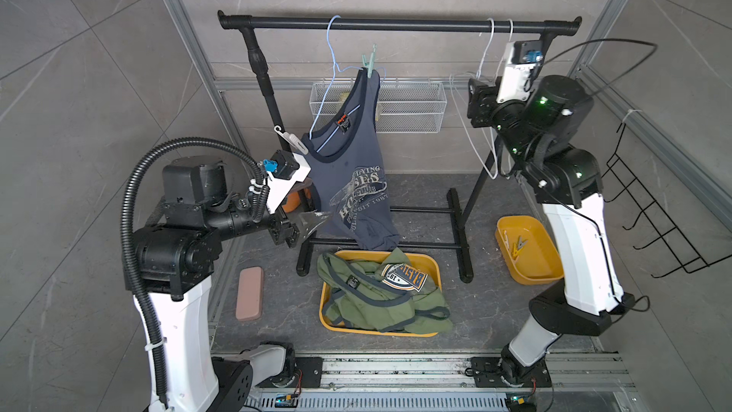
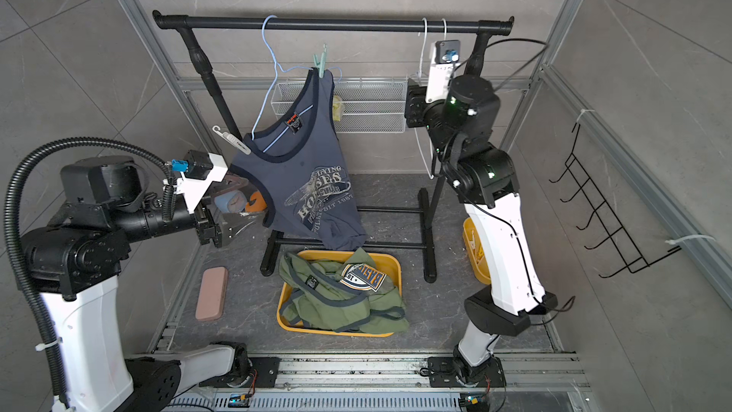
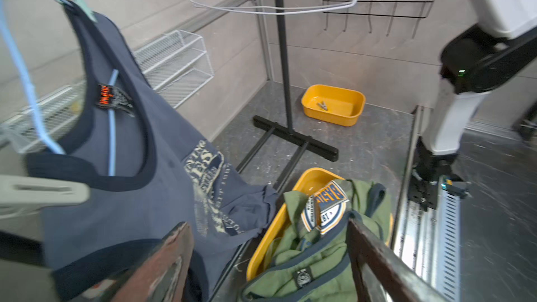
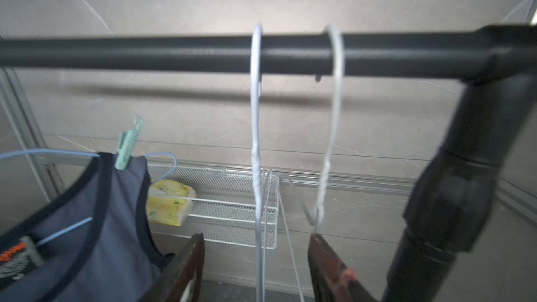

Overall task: Remove the clothespins securing tank tops to the hanger
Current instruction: Place the hanger on the clothesline, then pick up the hanger from the clothesline.

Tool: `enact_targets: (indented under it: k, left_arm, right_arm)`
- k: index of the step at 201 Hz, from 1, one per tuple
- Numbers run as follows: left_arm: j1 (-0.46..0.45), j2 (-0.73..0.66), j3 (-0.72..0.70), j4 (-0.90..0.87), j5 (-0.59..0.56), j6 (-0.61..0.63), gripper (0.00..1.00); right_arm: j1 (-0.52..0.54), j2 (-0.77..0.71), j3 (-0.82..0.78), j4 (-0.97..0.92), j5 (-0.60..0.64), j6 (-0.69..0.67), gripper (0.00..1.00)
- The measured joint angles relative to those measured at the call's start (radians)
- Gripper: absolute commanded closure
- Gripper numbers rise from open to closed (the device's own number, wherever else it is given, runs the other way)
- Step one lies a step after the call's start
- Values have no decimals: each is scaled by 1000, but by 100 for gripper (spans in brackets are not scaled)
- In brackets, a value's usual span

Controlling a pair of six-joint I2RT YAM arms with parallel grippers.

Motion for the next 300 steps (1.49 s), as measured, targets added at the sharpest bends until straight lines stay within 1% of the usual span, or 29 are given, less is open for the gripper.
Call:
enact_targets:
  k: [17, 39, 51, 63, 79, 95, 105, 116, 144, 173, 198, 223, 269, 300]
  left_arm:
    - [0, -8, -3, 53, -92, -64, 14]
    - [5, -15, -16, 141, -278, -158, 14]
    - [14, -11, -16, 180, -370, -196, 14]
    - [22, -7, -16, 206, -438, -221, 14]
    - [38, -6, -16, 232, -529, -249, 19]
    - [56, -11, -24, 260, -588, -274, 24]
    - [69, -18, -40, 275, -617, -286, 30]
    - [86, -26, -59, 285, -646, -304, 33]
    - [153, -37, -109, 316, -704, -342, 33]
    - [197, -43, -195, 350, -700, -377, 33]
    - [204, -33, -289, 373, -639, -398, 31]
    - [204, 4, -343, 394, -578, -414, 29]
    - [204, 66, -365, 449, -465, -451, 25]
    - [192, 92, -365, 494, -388, -476, 26]
  right_arm:
    - [6, -47, 5, -1, -34, 46, 41]
    - [32, -76, 5, 0, -77, 94, 41]
    - [61, -79, -5, 0, -87, 102, 41]
    - [105, -74, -15, -1, -90, 102, 41]
    - [165, -56, -19, -1, -94, 94, 41]
    - [219, -34, -14, -4, -94, 80, 41]
    - [245, -20, -6, -6, -97, 76, 41]
    - [264, -10, -2, -8, -105, 76, 41]
    - [296, 0, 0, -6, -120, 84, 42]
    - [328, 27, 3, 32, -148, 108, 41]
    - [349, 101, 56, 47, -175, 145, 41]
    - [363, 181, 106, 54, -204, 186, 41]
    - [373, 253, 121, 102, -246, 276, 41]
    - [376, 314, 204, 137, -264, 331, 40]
